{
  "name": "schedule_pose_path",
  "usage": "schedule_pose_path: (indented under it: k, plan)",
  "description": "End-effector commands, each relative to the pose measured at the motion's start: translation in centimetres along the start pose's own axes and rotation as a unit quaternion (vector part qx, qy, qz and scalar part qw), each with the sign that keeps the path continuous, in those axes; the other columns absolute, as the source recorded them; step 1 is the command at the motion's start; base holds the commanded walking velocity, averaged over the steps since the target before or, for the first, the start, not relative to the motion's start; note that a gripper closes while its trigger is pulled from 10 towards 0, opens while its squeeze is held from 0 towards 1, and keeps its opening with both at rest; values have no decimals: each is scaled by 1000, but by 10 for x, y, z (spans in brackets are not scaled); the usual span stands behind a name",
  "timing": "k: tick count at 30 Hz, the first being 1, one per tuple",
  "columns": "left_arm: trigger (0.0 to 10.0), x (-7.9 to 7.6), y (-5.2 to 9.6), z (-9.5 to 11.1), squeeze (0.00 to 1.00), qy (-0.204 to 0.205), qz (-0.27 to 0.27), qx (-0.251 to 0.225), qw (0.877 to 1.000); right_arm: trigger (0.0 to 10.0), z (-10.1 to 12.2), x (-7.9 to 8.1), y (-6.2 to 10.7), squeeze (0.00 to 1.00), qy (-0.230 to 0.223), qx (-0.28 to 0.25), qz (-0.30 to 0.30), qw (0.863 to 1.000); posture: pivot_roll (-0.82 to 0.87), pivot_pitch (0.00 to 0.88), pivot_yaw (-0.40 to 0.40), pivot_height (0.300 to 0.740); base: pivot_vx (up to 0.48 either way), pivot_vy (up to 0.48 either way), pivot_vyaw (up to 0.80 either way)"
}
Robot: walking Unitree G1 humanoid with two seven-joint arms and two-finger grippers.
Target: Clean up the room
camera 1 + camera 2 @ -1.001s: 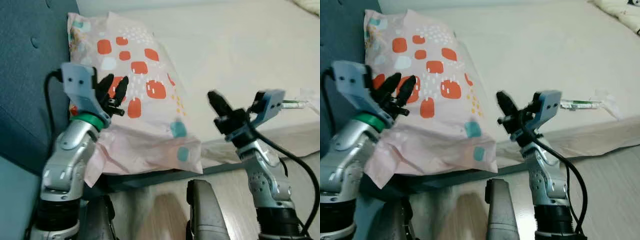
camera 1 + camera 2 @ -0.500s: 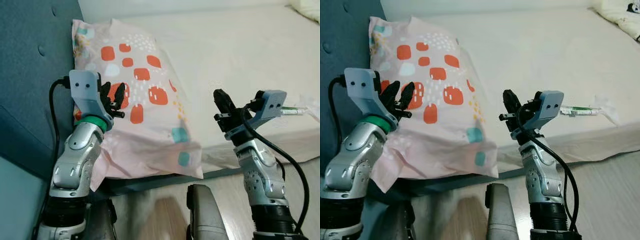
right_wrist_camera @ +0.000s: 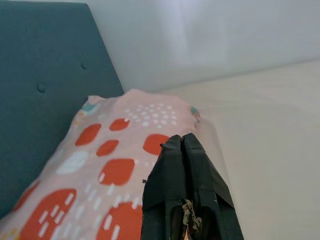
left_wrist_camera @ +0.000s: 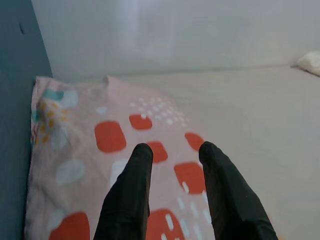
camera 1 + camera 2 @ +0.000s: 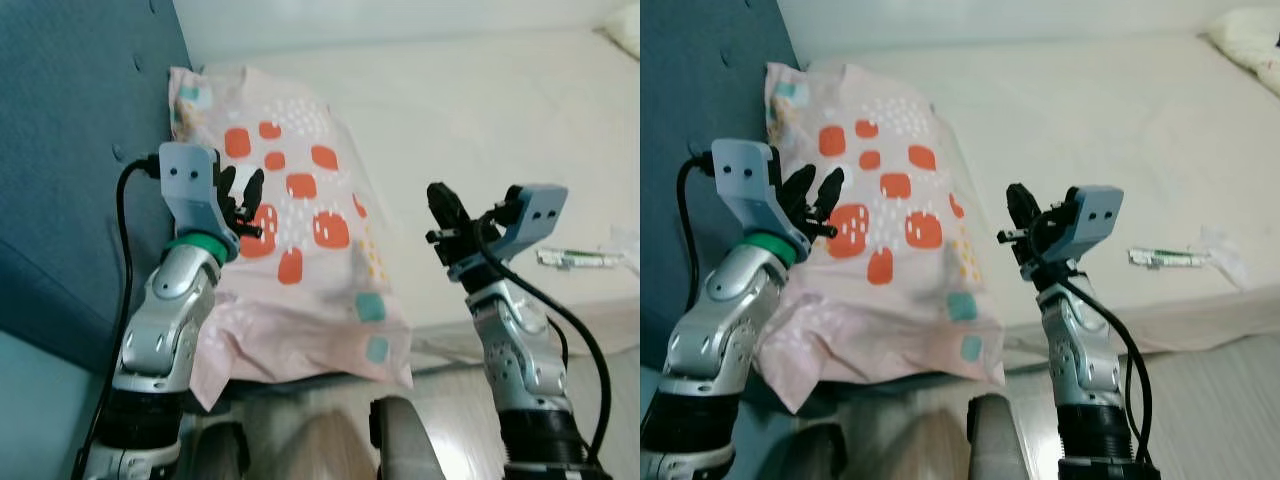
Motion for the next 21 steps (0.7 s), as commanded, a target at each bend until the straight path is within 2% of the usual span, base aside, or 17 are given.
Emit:
schedule_pose_path:
  k: [1, 6, 16, 21]
  plan:
    - [10000, 0, 0, -5, 0, -5, 1, 5, 1000, 10000, -5, -1, 2, 0, 1, 6, -4, 1000, -97, 24, 63, 651, 0, 0, 0]
    - [10000, -2, -1, -7, 0, -5, -1, 5, 1000, 10000, -7, -2, 2, 0, 2, 8, -5, 1000, -97, 23, 64, 665, 0, 0, 0]
    - [10000, -8, 6, -29, 0, -9, -7, 32, 999, 10000, -11, -4, 2, 0, 12, 15, -5, 1000, -100, 12, 59, 707, 0, 0, 0]
    - [10000, -8, 6, -32, 0, -9, -8, 37, 999, 10000, -12, -5, 2, 0, 14, 17, -6, 1000, -102, 9, 59, 717, 0, 0, 0]
Point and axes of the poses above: a point about 5 cm out from each wrist's last joint towards the gripper, its own y axis pointing back from the gripper into the wrist, its own z axis along the axis of the wrist's last joint, x = y × z, the point moved 6 cm from there along -y, pointing out of the wrist towards the gripper, and after that the axes turned 6 degrees about y, right-handed, at the moved point
